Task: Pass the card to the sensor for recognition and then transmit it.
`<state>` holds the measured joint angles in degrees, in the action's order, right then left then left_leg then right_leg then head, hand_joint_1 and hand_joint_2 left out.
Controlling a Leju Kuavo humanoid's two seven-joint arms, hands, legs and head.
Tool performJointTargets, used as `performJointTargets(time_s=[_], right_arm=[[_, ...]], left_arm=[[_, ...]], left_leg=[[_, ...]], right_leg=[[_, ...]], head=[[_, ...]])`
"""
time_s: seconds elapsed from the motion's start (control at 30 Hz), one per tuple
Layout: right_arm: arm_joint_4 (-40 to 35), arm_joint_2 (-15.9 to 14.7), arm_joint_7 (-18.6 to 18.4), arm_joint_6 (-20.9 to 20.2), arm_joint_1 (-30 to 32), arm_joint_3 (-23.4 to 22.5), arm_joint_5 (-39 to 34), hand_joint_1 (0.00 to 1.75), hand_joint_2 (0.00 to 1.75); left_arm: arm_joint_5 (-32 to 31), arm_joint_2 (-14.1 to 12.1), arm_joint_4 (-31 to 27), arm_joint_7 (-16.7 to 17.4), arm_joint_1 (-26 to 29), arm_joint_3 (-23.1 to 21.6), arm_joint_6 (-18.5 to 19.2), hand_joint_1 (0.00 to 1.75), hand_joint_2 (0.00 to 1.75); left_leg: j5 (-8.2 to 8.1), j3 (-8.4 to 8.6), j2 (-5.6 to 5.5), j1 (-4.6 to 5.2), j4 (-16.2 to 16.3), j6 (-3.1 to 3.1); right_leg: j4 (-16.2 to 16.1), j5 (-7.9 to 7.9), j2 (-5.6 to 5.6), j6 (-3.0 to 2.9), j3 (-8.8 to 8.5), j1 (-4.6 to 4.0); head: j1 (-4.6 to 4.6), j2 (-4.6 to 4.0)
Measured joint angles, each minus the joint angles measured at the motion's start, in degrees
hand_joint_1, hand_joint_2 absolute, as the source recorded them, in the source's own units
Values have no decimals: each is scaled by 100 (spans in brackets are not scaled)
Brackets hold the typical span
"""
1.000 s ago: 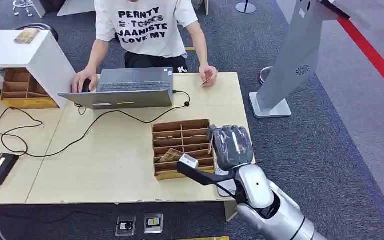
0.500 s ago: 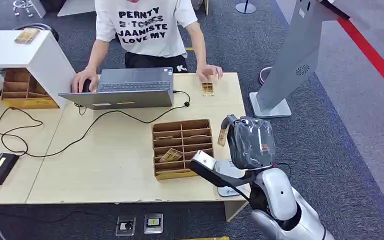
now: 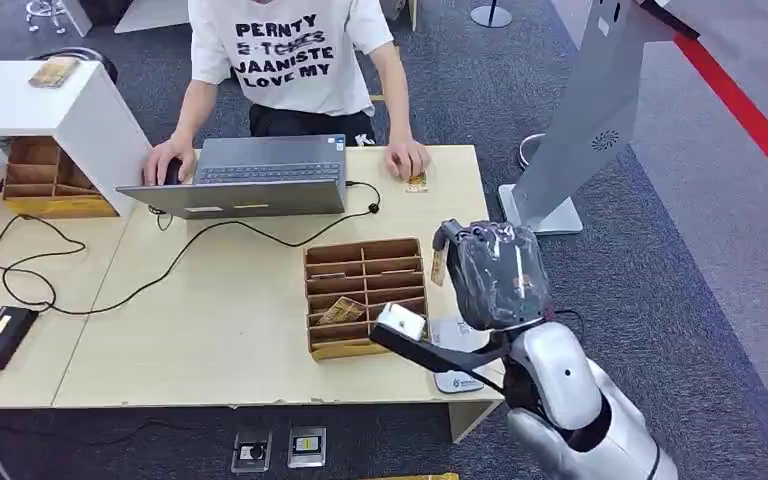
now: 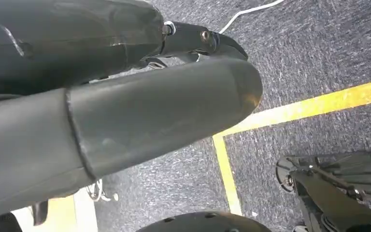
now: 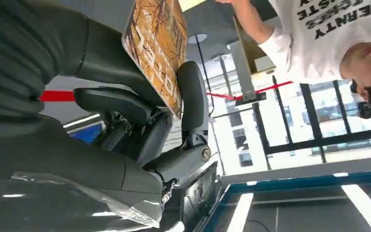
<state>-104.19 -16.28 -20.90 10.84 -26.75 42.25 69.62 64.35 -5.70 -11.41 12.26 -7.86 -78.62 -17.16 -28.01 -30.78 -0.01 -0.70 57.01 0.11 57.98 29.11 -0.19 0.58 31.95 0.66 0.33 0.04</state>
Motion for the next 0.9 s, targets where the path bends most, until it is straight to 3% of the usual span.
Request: performJointTargets(time_s=[0.3, 0.47, 0.63, 0.9], right_arm=[[177, 11, 230, -169, -798, 50, -357, 175, 175], [536, 85, 387, -497, -1356, 140, -702, 175, 175], [1215, 168, 527, -689, -2079, 205, -1108, 175, 175], [2704, 409, 663, -673, -3040, 367, -1270, 175, 175]], left_arm=[[-107, 9, 0, 18, -73, -13, 15, 0, 0], [-253, 13, 0, 83, -141, -48, 100, 0, 0], [-398, 13, -2, 162, -250, -81, 177, 0, 0], [-474, 15, 0, 199, -340, -188, 240, 0, 0]], left_leg=[[0, -7, -1, 0, 0, 0], [1, -9, -5, 0, 0, 0], [6, -12, -9, 0, 0, 4], [6, -15, -13, 0, 1, 4]], right_leg=[[0, 0, -4, 0, 1, 0], [1, 0, -8, 0, 1, 0], [1, -1, -15, 0, 0, 0], [2, -1, -17, 0, 2, 0]], head=[[2, 0], [-2, 0], [0, 0], [0, 0]])
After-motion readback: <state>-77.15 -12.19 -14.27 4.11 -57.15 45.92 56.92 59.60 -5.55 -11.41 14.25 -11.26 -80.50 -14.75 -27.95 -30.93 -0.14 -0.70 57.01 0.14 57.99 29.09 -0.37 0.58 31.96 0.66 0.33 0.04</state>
